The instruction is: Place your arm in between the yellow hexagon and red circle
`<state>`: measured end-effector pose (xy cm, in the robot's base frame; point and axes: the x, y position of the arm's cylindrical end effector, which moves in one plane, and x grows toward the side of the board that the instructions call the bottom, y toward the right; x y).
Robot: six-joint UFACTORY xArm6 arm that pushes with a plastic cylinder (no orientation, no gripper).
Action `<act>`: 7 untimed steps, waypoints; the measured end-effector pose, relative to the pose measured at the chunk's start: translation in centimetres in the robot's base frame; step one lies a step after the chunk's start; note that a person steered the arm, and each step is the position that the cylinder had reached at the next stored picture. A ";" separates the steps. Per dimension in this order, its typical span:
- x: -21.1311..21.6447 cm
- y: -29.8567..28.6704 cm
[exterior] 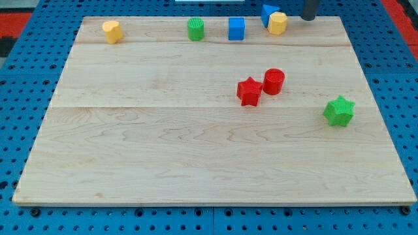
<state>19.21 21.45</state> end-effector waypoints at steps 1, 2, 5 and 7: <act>0.0 0.0; 0.0 -0.1; 7.0 2.6; 11.5 -6.4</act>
